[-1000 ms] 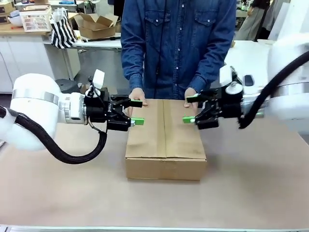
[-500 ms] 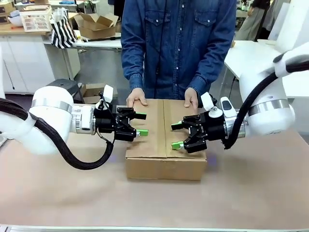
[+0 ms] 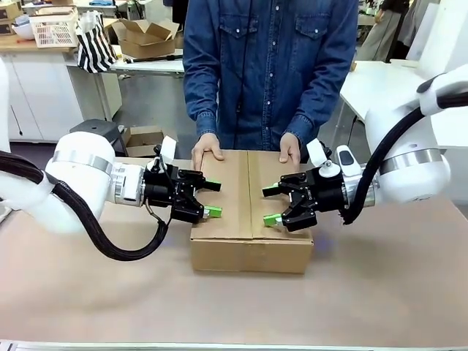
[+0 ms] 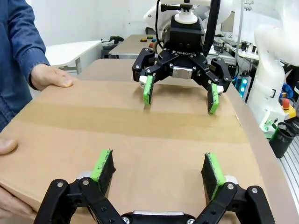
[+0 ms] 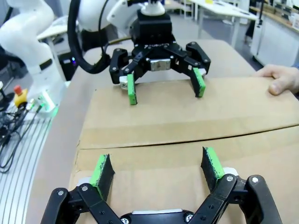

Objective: Pack the gift set into the box.
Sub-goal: Press and hold the closed box until the human finishes sealing it.

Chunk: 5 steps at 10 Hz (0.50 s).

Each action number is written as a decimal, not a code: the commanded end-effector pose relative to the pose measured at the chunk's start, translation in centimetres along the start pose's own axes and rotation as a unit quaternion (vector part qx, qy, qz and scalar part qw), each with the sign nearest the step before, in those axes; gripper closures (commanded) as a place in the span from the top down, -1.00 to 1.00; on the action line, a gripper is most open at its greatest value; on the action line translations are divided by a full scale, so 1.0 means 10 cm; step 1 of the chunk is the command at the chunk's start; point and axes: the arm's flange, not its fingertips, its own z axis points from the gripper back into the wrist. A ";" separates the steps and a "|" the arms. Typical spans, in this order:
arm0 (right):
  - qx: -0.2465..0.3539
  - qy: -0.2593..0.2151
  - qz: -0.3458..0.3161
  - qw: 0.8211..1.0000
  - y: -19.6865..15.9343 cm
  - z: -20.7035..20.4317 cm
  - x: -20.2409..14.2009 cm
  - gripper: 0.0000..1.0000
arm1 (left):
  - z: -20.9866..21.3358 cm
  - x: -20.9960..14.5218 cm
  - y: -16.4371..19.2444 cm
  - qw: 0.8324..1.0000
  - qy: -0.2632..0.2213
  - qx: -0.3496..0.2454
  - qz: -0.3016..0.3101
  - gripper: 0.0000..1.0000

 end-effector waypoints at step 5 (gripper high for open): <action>-0.019 0.070 0.018 0.997 -0.04 0.00 -0.08 1.00 | 0.01 0.00 0.00 1.000 -0.001 0.000 0.000 1.00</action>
